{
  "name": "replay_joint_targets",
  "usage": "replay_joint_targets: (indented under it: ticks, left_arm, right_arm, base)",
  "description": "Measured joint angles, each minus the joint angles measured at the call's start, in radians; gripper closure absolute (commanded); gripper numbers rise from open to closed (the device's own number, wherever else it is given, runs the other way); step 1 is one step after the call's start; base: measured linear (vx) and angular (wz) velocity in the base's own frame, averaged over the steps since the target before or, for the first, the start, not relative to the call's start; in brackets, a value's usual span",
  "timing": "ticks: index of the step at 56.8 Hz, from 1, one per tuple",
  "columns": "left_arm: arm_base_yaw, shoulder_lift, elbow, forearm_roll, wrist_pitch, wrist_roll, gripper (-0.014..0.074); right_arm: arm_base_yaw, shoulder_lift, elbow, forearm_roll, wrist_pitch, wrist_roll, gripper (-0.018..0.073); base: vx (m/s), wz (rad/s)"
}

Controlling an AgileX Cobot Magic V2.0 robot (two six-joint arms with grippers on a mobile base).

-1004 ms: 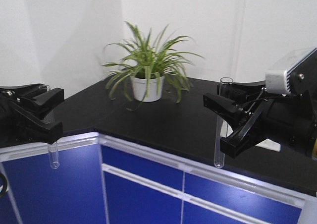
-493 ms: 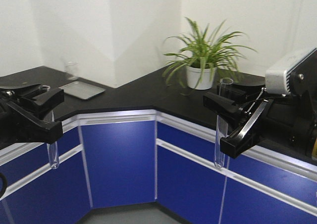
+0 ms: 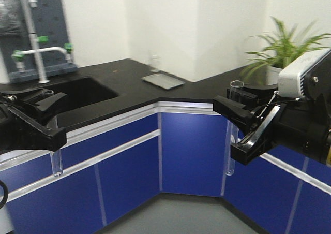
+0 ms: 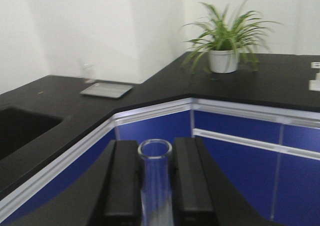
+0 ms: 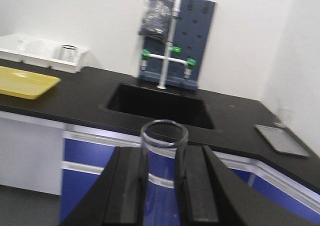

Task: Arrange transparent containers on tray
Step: 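Hold both test tubes upright while the base drives to the yellow tray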

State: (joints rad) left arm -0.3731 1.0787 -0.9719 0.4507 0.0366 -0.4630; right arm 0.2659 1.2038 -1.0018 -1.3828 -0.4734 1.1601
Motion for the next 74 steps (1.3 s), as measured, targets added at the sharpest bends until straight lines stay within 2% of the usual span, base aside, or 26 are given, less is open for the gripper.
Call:
replay_joint_targets:
  ticks: [36, 74]
  left_arm:
    - [0.0, 0.0, 0.0, 0.0, 0.002, 0.0, 0.0602]
    - [0.0, 0.0, 0.0, 0.0, 0.003, 0.0, 0.0602]
  right_arm:
    - [0.0, 0.0, 0.0, -0.001, -0.001, 0.0, 0.0572]
    - [0.0, 0.0, 0.0, -0.001, -0.001, 0.0, 0.0572]
  base:
    - [-0.08, 0.69]
    - [0.24, 0.38]
